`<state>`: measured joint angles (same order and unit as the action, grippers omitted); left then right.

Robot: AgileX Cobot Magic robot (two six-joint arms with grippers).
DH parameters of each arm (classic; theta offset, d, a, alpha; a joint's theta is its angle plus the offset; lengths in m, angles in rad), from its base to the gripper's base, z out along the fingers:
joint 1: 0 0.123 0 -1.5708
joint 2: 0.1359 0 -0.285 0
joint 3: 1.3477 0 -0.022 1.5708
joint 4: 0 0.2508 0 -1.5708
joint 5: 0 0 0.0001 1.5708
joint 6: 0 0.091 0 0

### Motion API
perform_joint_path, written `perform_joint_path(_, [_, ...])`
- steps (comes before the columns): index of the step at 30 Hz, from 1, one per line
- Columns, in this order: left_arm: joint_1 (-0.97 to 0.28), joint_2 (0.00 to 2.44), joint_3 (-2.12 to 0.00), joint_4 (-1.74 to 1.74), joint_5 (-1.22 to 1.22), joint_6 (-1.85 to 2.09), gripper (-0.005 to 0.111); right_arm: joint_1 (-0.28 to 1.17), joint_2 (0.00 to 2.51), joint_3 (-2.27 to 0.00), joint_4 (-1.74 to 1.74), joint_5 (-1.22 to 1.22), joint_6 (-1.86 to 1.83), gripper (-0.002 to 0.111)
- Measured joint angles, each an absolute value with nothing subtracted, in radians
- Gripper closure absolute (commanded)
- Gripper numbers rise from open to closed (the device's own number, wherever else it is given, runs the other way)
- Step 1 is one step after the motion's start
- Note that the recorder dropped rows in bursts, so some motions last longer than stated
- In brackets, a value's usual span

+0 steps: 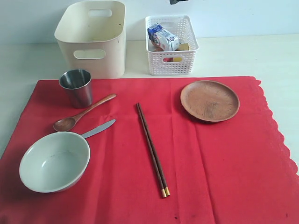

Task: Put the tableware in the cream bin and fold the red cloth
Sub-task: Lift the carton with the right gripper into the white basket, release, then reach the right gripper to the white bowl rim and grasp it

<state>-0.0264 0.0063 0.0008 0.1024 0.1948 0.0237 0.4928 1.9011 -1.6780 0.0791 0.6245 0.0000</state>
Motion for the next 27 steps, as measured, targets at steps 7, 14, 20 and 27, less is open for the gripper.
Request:
perform_joint_path(7, [-0.026,0.006,0.001,0.102,0.195,0.024,0.106,0.493,1.877,-1.678,0.174,0.780,0.000,0.033])
perform_joint_path(14, [-0.026,0.006,0.001,0.102,0.195,0.024,0.106,0.493,1.877,-1.678,0.310,0.907,-0.151,0.033])
perform_joint_path(20, [-0.026,0.006,0.001,0.102,0.195,0.024,0.106,0.541,1.877,-1.678,0.378,0.939,-0.255,0.033])
perform_joint_path(27, [-0.026,0.006,0.001,0.102,0.195,0.024,0.106,0.653,1.877,-1.678,0.389,0.944,-0.284,0.033])
